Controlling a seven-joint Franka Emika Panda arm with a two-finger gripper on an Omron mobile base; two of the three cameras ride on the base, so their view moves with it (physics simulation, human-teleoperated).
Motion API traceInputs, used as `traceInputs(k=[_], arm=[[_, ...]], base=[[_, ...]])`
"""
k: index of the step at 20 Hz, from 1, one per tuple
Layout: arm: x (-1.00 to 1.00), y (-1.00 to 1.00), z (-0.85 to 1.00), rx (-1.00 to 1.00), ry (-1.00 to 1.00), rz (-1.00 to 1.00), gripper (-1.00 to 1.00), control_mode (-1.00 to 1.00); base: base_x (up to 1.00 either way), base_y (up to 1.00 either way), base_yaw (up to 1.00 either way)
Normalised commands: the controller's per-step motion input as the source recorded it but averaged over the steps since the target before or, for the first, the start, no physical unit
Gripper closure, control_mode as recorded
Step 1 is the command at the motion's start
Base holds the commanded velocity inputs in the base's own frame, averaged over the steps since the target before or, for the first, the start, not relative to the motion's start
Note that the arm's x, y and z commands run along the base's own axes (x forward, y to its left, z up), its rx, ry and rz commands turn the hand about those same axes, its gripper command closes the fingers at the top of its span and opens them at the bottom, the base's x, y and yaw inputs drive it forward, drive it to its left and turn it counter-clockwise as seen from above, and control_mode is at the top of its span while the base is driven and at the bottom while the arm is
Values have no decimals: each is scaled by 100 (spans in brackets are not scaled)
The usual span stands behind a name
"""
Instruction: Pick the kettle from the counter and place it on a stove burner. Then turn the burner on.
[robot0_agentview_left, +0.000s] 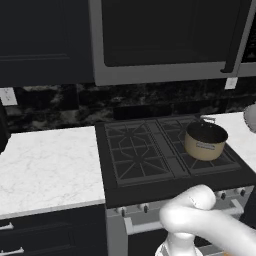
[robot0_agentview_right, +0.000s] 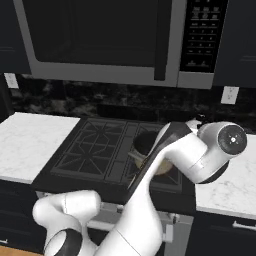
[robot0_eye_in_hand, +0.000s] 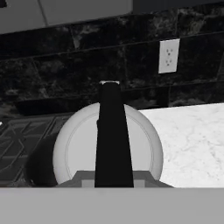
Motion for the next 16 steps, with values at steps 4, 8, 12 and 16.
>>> traceInputs(k=[4, 8, 12, 16], arm=[[-47, 100, 63, 0, -17, 0, 100, -100], [-26, 100, 49, 0, -2, 1, 100, -100], [-11, 100, 20, 0, 2, 3, 100, -100], [0, 100, -3, 0, 9, 7, 100, -100]], base=[[0, 0, 0], [0, 0, 0], [0, 0, 0], [0, 0, 0]])
